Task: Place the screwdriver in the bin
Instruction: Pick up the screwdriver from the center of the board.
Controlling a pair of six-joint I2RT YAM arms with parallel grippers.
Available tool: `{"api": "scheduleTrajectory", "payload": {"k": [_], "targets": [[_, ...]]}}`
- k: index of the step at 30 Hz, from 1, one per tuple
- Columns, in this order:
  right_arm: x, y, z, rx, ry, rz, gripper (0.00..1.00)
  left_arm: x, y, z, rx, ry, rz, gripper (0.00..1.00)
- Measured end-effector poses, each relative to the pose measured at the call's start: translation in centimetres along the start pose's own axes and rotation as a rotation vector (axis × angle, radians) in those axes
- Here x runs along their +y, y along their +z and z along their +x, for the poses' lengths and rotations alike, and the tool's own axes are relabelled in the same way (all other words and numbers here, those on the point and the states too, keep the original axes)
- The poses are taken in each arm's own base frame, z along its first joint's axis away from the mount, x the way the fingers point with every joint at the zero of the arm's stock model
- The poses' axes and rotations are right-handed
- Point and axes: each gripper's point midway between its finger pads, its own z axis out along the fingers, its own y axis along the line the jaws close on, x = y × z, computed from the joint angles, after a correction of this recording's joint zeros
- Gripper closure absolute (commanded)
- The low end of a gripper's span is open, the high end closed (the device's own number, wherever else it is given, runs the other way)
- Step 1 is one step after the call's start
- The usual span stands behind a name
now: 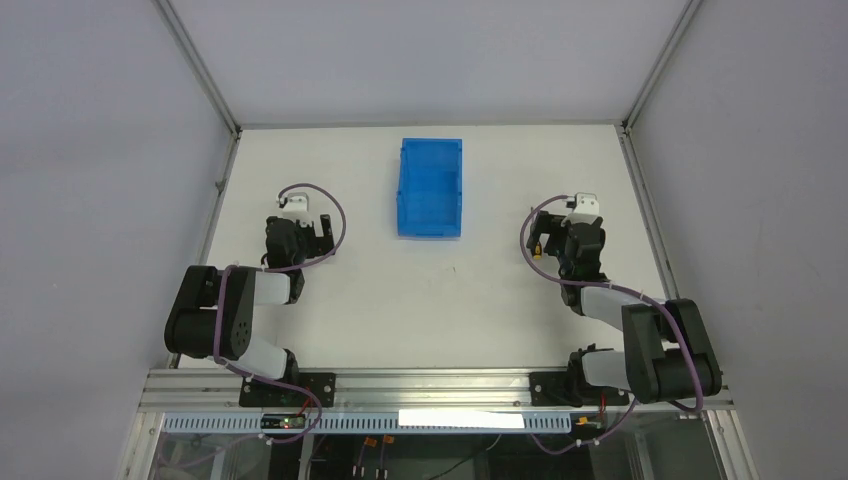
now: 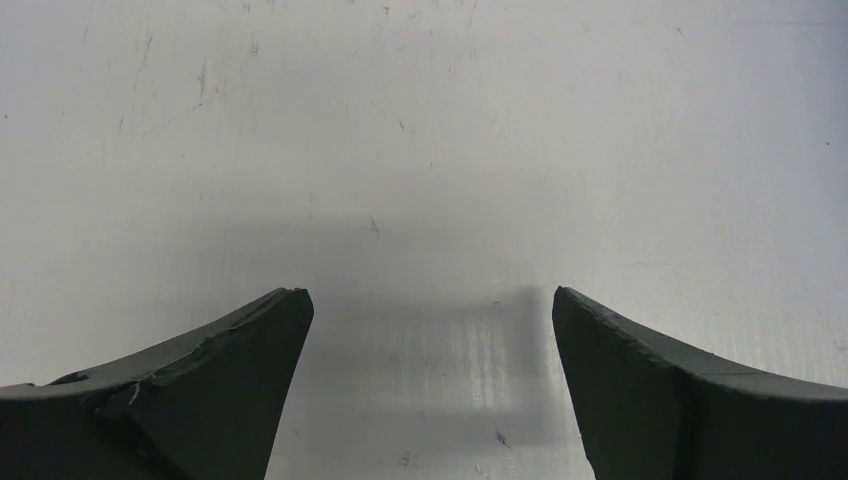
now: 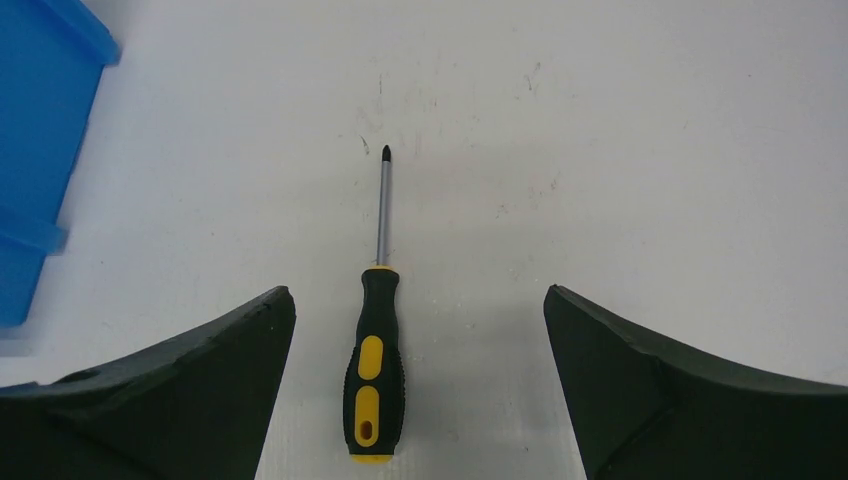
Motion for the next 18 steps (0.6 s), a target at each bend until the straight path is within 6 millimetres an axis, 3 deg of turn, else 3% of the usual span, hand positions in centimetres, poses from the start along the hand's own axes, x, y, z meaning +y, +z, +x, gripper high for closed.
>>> {"api": "scheduleTrajectory", "payload": {"k": [18], "targets": [[-0.04,-0.52,-0.23,-0.023,0.003,-0.003,0.01,0.0,0.0,0.0,0.0,0.0,0.0,0.0]]}}
